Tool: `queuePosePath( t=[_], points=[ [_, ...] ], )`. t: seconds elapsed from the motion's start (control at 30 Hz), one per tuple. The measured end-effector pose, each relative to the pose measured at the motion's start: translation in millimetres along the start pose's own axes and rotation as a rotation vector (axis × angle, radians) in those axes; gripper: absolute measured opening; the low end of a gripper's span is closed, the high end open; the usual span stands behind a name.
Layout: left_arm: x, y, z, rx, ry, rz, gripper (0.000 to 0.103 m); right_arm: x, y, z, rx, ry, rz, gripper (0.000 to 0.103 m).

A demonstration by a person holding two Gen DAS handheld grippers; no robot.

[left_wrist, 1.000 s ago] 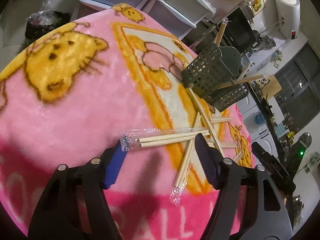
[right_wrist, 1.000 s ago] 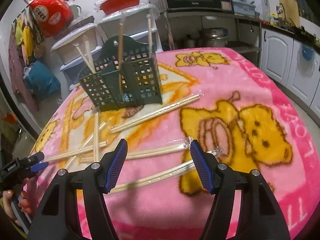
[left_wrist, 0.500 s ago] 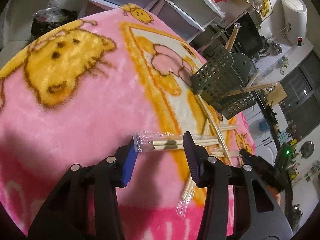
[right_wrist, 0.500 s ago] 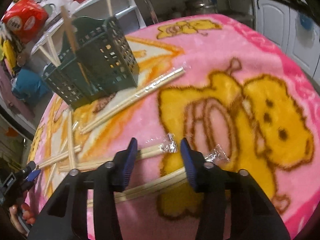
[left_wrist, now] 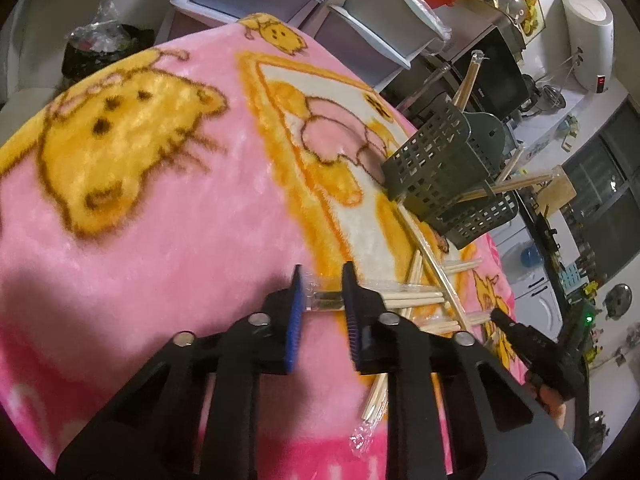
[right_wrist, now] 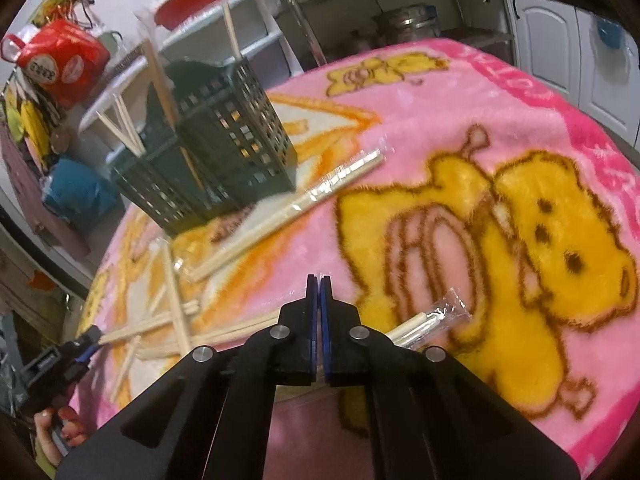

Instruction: Organize utensils

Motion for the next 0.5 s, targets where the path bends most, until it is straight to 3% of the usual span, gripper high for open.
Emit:
queuePosePath(
  t=[0.5],
  points=[
    [-20.5,33.8,-51.8,0.113,-0.091,-0.086,0.003,-41.0,70.6,36.7,-0.059,0.052,-0.196,0.001]
  ],
)
Point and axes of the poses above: each gripper's, at about its wrist camera, not at the fingertips, and y roughly against the way its jaws point, z to its left, x to its underside, the point moved 4 cm from there along -y, roughly the way its jaws point, and after that the axes turned 6 degrees about y, right-handed, at the moved point
